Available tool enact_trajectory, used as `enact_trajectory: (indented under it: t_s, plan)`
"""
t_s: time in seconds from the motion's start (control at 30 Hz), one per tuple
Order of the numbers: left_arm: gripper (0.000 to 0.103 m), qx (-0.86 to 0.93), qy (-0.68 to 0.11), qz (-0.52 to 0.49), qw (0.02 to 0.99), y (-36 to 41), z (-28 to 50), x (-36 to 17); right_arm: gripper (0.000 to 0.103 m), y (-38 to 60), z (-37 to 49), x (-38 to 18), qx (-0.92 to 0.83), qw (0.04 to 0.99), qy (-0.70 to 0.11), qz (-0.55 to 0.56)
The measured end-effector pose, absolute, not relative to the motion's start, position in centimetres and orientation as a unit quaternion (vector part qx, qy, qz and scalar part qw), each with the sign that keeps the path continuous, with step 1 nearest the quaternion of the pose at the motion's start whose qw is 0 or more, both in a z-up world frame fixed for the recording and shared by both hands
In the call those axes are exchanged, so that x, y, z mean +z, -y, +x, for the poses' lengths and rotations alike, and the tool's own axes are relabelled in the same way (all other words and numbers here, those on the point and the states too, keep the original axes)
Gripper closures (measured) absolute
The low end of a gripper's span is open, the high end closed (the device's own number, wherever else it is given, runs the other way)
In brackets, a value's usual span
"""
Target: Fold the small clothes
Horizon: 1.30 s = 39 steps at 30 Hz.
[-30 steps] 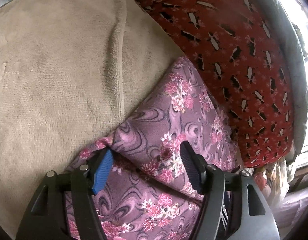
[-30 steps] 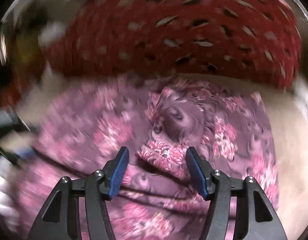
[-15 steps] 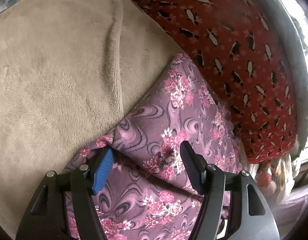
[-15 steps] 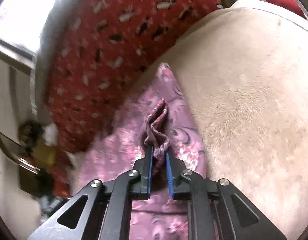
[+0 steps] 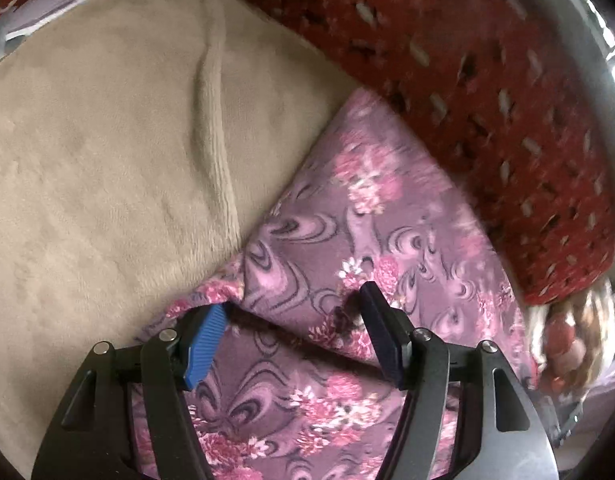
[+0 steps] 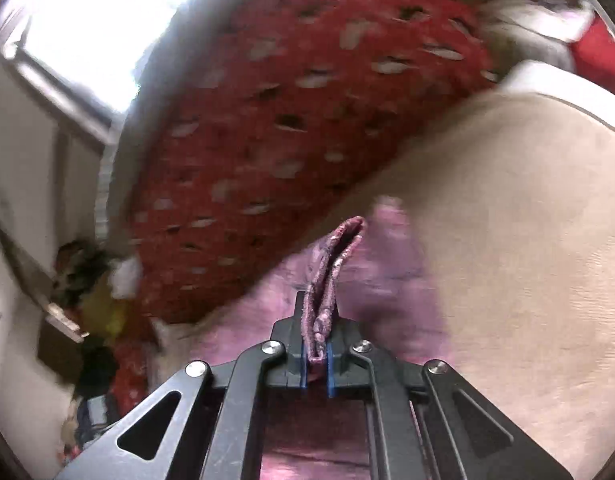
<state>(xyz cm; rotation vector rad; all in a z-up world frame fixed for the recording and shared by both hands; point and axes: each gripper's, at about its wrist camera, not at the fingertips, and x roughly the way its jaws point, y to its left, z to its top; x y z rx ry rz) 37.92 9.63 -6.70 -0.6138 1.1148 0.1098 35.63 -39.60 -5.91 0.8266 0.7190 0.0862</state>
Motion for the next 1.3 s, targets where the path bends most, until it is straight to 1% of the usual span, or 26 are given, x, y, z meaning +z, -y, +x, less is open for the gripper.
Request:
enact_trajectory:
  t_s: [0.07,0.1,0.13,0.2,0.27,0.3,0.33,0.4,0.47,0.53,0.57,0.6,0.67,0.7,0.77,0.87,0.9,0.97,1.0,1.07,1.13,1.2,1.3]
  plan:
    - [0.038,0.058,-0.519,-0.261,0.812,-9.0,37.9,-6.4,0.097,39.3,36.3,-8.4,0.010,0.837,-0.414,0.358]
    - [0.038,0.057,-0.519,-0.258,0.813,-8.9,37.9,-6.2,0.097,39.1,36.3,-8.8,0.013,0.835,-0.423,0.350]
    - [0.038,0.056,-0.520,-0.256,0.813,-8.9,37.8,-6.0,0.090,38.9,35.7,-8.1,0.010,0.846,-0.409,0.343]
    - [0.038,0.054,-0.517,-0.266,0.812,-8.8,37.3,-5.2,0.090,38.7,35.0,-6.9,-0.007,0.853,-0.401,0.336]
    - [0.038,0.034,-0.505,-0.273,0.818,-8.1,36.5,-4.2,0.089,38.4,33.5,-4.7,-0.006,0.872,-0.360,0.330]
    - [0.038,0.028,-0.503,-0.266,0.822,-7.5,36.3,-3.9,0.086,38.2,33.0,-4.0,0.001,0.880,-0.344,0.327]
    - [0.038,0.021,-0.503,-0.253,0.826,-6.6,36.2,-3.7,0.079,37.7,32.4,-3.3,0.012,0.888,-0.331,0.319]
    - [0.038,0.021,-0.513,-0.225,0.828,-5.2,36.5,-4.4,0.071,36.5,32.5,-3.2,0.028,0.891,-0.337,0.302]
    - [0.038,0.032,-0.542,-0.176,0.821,-3.5,37.1,-6.3,0.071,35.0,33.0,-4.6,0.040,0.887,-0.375,0.266]
    - [0.034,0.041,-0.528,-0.132,0.838,-2.5,37.0,-6.5,0.073,33.5,33.8,-7.2,0.036,0.870,-0.433,0.234]
    - [0.034,0.043,-0.528,-0.119,0.840,-2.1,37.0,-6.3,0.073,33.0,33.7,-8.3,0.033,0.867,-0.445,0.221]
    - [0.034,0.042,-0.528,-0.121,0.839,-2.1,37.0,-6.3,0.073,32.7,33.3,-8.2,0.032,0.879,-0.427,0.211]
    - [0.033,0.037,-0.530,-0.135,0.836,-2.5,37.0,-6.4,0.073,32.3,33.1,-7.7,0.025,0.880,-0.431,0.198]
    - [0.033,0.035,-0.531,-0.139,0.835,-2.7,37.1,-6.5,0.071,32.3,32.9,-7.1,0.023,0.881,-0.429,0.199]
    - [0.033,0.033,-0.532,-0.141,0.834,-2.8,37.2,-6.5,0.071,32.2,32.0,-6.3,0.030,0.886,-0.421,0.194]
    - [0.033,0.035,-0.531,-0.140,0.835,-3.0,37.2,-6.5,0.057,31.9,30.1,-6.0,0.033,0.888,-0.434,0.149]
    - [0.033,0.035,-0.531,-0.139,0.835,-3.2,37.0,-6.5,0.050,31.3,29.8,-6.6,0.030,0.884,-0.451,0.123]
    - [0.032,0.034,-0.531,-0.138,0.836,-3.2,37.1,-6.5,0.048,30.5,28.9,-8.1,0.030,0.881,-0.464,0.093]
    - [0.032,0.034,-0.531,-0.138,0.836,-3.2,37.1,-6.5,0.044,30.3,28.1,-8.2,0.031,0.892,-0.444,0.081]
    - [0.032,0.034,-0.530,-0.137,0.836,-2.7,37.1,-6.5,0.036,29.7,27.6,-8.4,0.031,0.897,-0.437,0.065]
    - [0.031,0.034,-0.530,-0.136,0.836,-2.9,37.0,-6.5,0.020,29.1,27.9,-8.5,0.038,0.895,-0.442,0.054]
    - [0.029,0.033,-0.529,-0.136,0.837,-2.6,37.0,-6.5,0.014,28.4,28.1,-8.6,0.043,0.893,-0.446,0.032]
    - [0.026,0.028,-0.526,-0.129,0.840,-2.2,37.2,-6.7,0.010,27.5,28.4,-8.6,0.029,0.893,-0.450,0.001]
